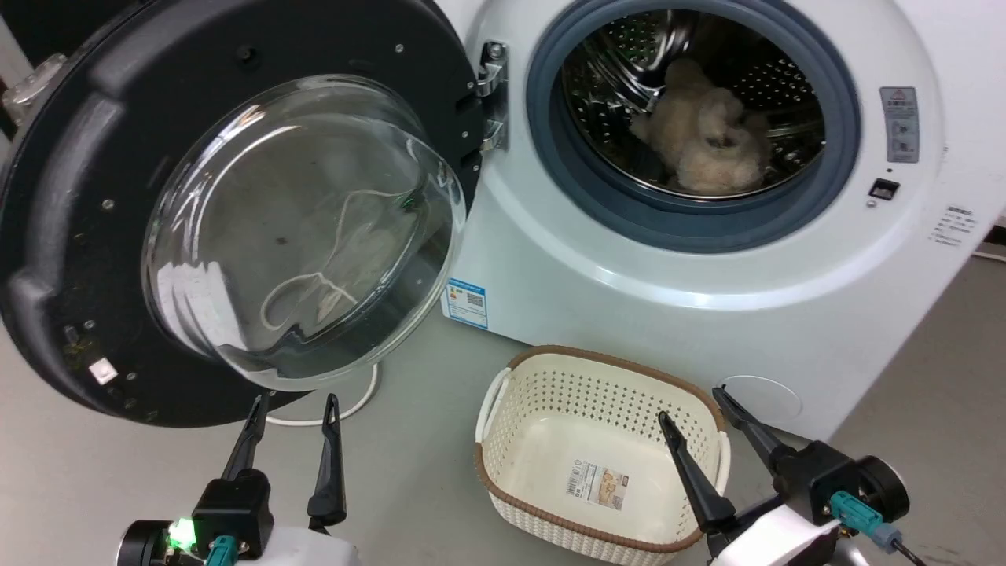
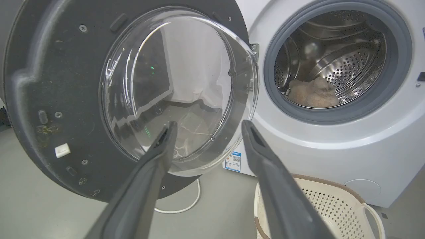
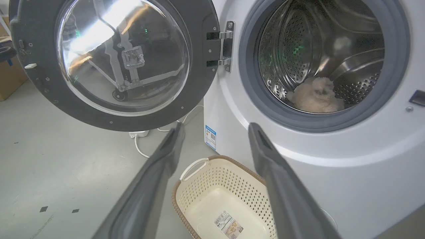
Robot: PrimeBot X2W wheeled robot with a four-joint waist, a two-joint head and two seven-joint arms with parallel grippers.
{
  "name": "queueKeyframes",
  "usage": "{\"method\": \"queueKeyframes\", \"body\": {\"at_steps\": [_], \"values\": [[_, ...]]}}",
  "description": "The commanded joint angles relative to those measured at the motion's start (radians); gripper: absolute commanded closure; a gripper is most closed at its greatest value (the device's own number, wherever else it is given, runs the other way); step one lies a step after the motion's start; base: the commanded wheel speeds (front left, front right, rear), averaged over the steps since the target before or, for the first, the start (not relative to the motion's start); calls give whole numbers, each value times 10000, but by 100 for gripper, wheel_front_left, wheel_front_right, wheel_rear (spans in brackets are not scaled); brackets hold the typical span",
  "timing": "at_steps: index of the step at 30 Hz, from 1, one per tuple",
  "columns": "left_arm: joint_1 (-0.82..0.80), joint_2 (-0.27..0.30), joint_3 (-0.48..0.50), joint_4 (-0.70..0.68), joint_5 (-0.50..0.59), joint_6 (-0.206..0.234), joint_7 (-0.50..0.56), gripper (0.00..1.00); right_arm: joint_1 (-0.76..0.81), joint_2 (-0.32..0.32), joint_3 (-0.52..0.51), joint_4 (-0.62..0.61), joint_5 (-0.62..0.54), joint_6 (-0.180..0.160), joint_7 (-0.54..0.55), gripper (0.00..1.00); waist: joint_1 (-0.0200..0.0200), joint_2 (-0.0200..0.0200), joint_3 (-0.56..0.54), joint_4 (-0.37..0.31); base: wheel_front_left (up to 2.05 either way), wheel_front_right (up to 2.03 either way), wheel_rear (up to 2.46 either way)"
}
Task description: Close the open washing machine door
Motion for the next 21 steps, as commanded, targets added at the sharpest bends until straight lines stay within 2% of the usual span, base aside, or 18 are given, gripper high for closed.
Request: {"method": "queueKeyframes", "body": {"at_steps": [1,15,16,17,18,21], "values": [[160,40,-19,-61,-66,69,-120,0,-164,-71,73,71,63,-6,-109,0,0,-1,7,65,0,0,0],[339,45,20,-226,-109,168,-412,0,-267,-141,472,378,179,-7,-401,0,0,-1,1,646,0,0,0],[373,66,-18,-161,-88,136,-433,17,-272,-146,492,393,188,-7,-422,0,0,-1,3,688,0,0,0],[387,120,-74,-98,-17,107,-454,55,-272,-152,509,405,195,-7,-443,0,0,-1,6,730,0,0,0],[387,149,-122,-55,15,84,-475,100,-264,-157,514,417,202,-7,-464,0,0,-1,11,774,0,0,0],[309,142,-112,-104,-158,19,-538,100,-199,-172,479,435,201,-7,-527,0,0,-1,46,925,0,0,0]]}}
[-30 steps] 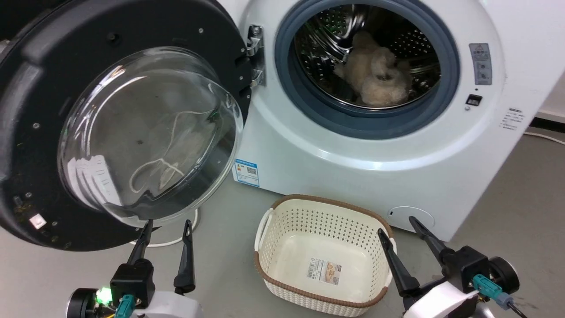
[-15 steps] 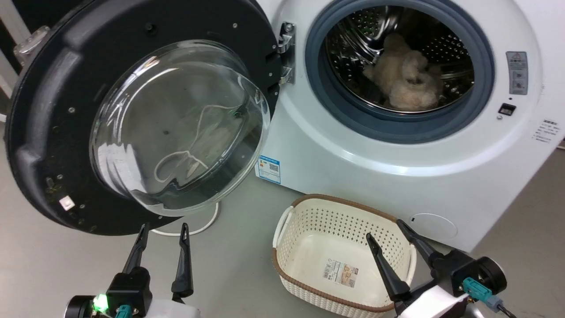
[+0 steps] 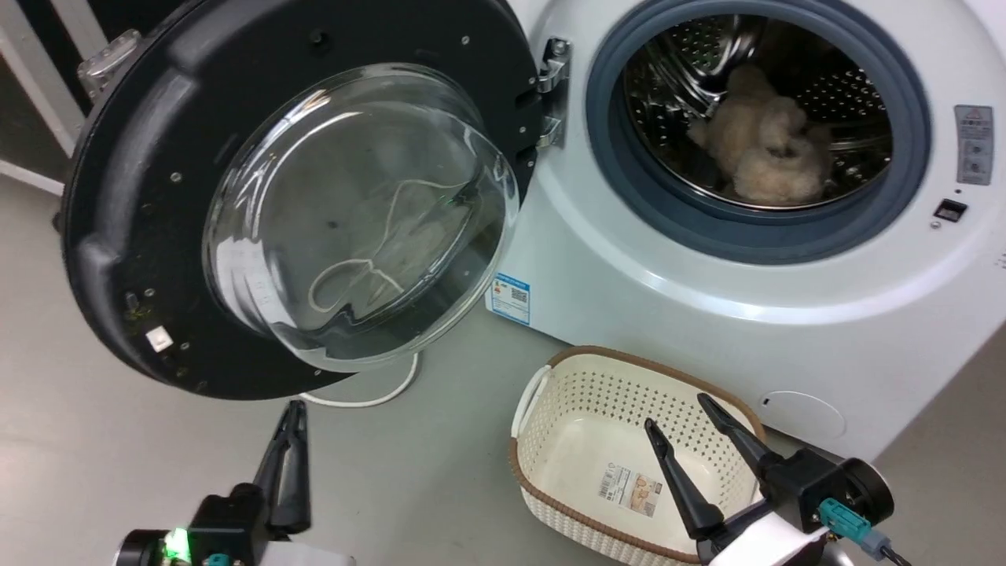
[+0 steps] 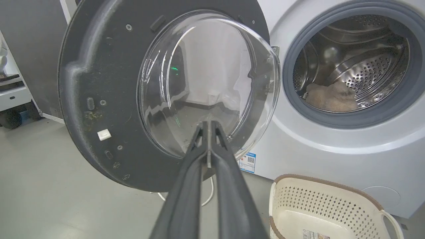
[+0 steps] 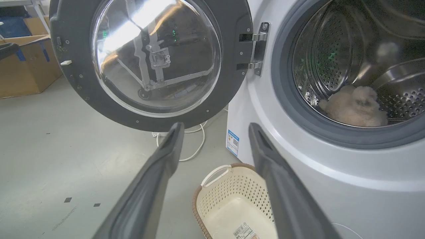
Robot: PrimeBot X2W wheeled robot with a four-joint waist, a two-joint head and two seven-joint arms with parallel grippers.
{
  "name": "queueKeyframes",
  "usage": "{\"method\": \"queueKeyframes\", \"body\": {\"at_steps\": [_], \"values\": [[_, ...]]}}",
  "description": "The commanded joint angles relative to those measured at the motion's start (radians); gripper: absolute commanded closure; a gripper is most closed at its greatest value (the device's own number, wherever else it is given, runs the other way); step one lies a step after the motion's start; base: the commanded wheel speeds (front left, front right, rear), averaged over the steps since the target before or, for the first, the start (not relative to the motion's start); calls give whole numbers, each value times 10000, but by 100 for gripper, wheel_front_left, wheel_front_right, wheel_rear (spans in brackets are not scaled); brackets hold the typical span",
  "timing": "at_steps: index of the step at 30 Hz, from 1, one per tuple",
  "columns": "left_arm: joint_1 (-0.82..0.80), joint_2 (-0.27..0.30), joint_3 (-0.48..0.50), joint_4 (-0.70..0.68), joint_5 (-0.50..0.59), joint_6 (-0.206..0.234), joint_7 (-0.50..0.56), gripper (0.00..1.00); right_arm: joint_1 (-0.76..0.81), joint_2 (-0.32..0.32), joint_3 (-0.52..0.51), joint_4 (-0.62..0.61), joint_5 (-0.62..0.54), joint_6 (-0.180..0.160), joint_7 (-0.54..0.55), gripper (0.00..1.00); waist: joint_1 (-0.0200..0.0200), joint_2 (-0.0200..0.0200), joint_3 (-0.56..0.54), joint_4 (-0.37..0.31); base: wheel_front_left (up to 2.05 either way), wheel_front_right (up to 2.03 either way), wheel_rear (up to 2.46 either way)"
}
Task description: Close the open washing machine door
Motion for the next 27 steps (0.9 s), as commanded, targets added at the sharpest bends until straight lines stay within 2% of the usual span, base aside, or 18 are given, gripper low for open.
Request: {"method": "queueKeyframes", "body": {"at_steps": [1,3,4,5,10,11,12,17,19,22,25,27], "values": [[11,12,60,-98,-108,-49,-118,100,-53,-74,22,53,40,-7,-105,0,0,0,29,91,0,0,0],[-122,31,248,-352,-299,-135,-160,100,24,-76,-9,56,18,-7,-147,0,0,0,53,195,0,0,0],[-374,123,837,-885,-645,-183,-222,100,165,-54,-59,48,-31,-7,-209,0,0,0,68,321,0,0,0],[-854,440,1504,-1201,-1080,-487,-284,100,291,-11,-225,-39,-81,-8,-271,0,0,0,179,422,0,0,0],[-2250,1179,2443,-748,-2389,-1064,-183,100,442,-2,-396,-258,-251,-8,-376,0,0,0,613,408,0,0,0],[-2594,1327,2653,-561,-2800,-1138,5,100,401,-51,-368,-288,-273,-8,-397,0,0,0,755,338,0,0,0],[-3648,1731,3436,126,-4247,-1230,793,100,239,-208,-243,-330,-293,-8,-459,0,0,0,1141,57,0,0,0],[-5228,2720,4655,1841,-6192,-1100,2351,100,-9,-426,-161,-341,-194,-9,-564,0,0,0,1607,-393,0,0,0],[-5667,3149,5012,2693,-6966,-1034,3278,100,-69,-481,-85,-310,-136,-9,-606,0,0,0,1706,-599,0,0,0],[-6318,3763,5722,3909,-8100,-764,4465,100,-153,-560,-52,-311,-41,-9,-668,0,0,0,1891,-841,0,0,0],[-6947,4093,6400,4823,-9123,-403,5261,100,-197,-664,-12,-270,28,-9,-730,0,0,0,2036,-977,0,0,0],[-7170,4125,6558,5260,-9672,-386,5878,100,-191,-694,-8,-260,66,-9,-730,0,0,0,2058,-1062,0,0,0]]}}
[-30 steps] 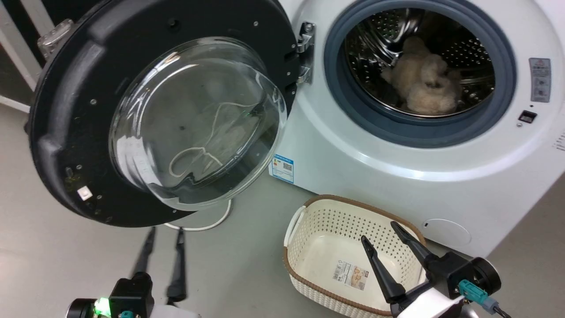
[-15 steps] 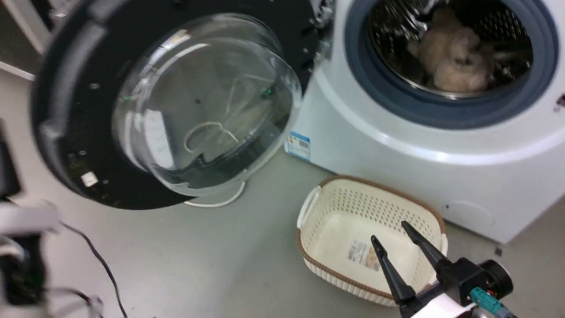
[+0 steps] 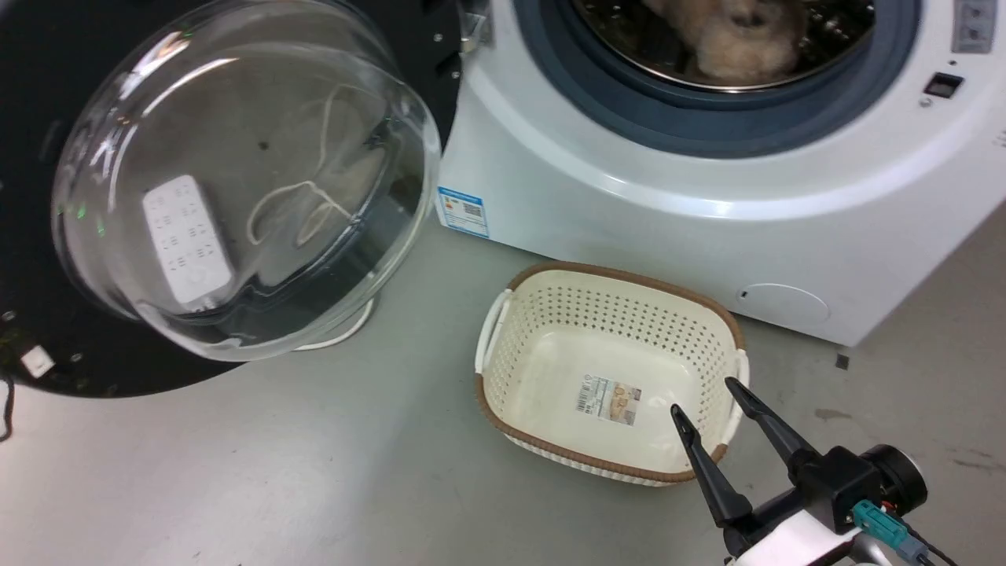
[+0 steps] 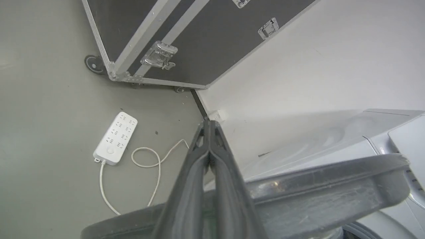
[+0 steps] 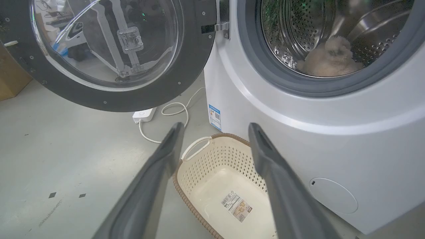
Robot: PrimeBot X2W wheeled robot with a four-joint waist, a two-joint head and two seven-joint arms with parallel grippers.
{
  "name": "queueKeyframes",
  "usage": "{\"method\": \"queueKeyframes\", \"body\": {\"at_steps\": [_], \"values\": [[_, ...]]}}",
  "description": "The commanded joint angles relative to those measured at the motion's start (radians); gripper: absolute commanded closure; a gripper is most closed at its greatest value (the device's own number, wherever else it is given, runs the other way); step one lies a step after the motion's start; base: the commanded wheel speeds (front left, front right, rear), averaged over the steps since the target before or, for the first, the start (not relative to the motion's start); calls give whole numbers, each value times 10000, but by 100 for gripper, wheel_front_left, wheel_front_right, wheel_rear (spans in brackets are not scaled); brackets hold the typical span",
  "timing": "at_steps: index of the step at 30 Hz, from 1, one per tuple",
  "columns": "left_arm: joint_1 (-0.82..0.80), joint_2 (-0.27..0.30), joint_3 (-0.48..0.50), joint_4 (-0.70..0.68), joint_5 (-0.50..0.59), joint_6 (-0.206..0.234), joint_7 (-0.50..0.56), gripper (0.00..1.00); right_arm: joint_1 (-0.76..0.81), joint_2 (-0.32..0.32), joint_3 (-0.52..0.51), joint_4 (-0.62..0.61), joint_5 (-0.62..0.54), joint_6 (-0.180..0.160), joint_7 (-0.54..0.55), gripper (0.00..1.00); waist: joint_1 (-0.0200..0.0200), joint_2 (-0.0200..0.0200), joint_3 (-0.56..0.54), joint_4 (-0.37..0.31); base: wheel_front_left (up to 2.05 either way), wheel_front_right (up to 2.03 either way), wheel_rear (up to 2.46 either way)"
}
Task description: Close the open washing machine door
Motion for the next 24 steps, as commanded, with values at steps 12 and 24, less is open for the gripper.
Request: {"method": "queueKeyframes", "body": {"at_steps": [12,24], "values": [[476,-248,-170,393,-1504,-486,2749,100,-21,66,6,175,188,-7,-86,0,-2,0,-460,-306,0,0,0],[3198,-2471,-1462,-3062,-2957,-622,5882,100,514,689,-562,657,253,-7,-86,0,-2,0,-1782,-386,0,0,0]]}}
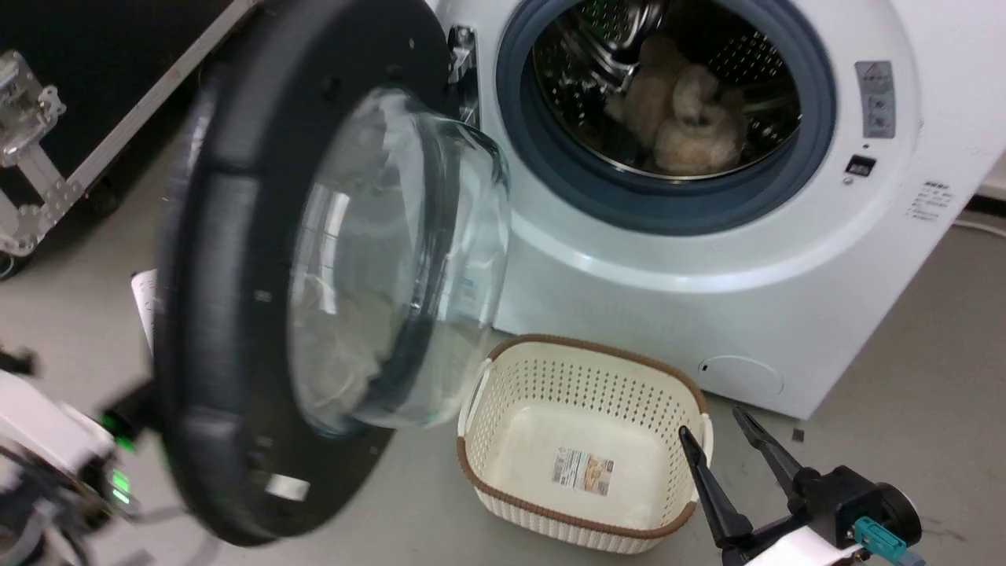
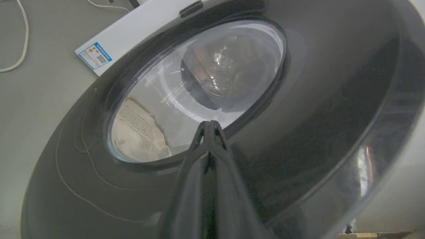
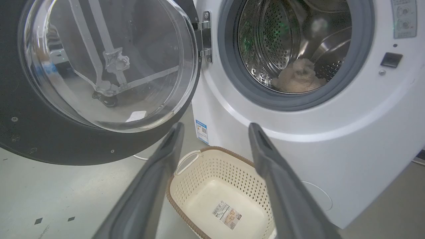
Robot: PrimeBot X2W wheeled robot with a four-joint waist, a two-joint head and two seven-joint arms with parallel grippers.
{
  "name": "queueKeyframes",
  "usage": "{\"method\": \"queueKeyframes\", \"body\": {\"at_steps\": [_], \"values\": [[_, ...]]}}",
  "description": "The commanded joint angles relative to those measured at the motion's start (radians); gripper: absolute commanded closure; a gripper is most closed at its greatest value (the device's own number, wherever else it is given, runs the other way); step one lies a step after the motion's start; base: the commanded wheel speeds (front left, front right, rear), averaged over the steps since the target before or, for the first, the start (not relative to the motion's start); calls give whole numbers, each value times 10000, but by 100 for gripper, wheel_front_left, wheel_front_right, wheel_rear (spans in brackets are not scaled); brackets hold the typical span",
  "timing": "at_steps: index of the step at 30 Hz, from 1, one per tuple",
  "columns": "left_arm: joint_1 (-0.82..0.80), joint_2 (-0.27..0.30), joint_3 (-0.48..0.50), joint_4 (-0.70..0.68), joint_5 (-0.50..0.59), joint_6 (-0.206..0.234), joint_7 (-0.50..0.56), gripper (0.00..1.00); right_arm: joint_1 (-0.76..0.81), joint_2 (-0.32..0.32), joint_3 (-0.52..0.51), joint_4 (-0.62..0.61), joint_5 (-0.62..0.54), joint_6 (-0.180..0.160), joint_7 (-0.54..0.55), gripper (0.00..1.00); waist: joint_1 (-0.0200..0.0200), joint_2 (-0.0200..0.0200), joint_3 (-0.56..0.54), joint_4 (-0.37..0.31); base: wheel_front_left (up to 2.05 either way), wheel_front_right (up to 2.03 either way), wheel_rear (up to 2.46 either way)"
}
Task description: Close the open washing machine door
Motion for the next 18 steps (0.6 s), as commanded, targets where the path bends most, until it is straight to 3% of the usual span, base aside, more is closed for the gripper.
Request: {"method": "queueKeyframes", "body": {"at_steps": [1,3,4,8,13,18], "values": [[323,-169,-76,-207,-68,68,90,100,140,73,-60,42,34,-7,-44,0,1,0,-142,-101,0,0,0],[1894,-1538,-1159,-1964,-334,469,453,100,266,198,-391,327,-65,-7,-44,0,1,0,-389,-564,0,0,0],[2120,-1647,-1394,-2172,-426,544,392,100,268,205,-419,350,-93,-7,-44,0,1,0,-399,-685,0,0,0],[2853,-1800,-2390,-2416,-1307,714,-316,100,226,179,-601,406,-174,-7,-44,0,1,0,-328,-1241,0,0,0],[3265,-1809,-4304,-2067,-2364,396,-2203,100,75,124,-689,386,-260,-7,-44,0,1,0,10,-2214,0,0,0],[2617,-1811,-5817,-1302,-2981,-61,-3659,100,-112,-25,-756,315,-253,-7,-44,0,1,0,583,-3228,0,0,0]]}}
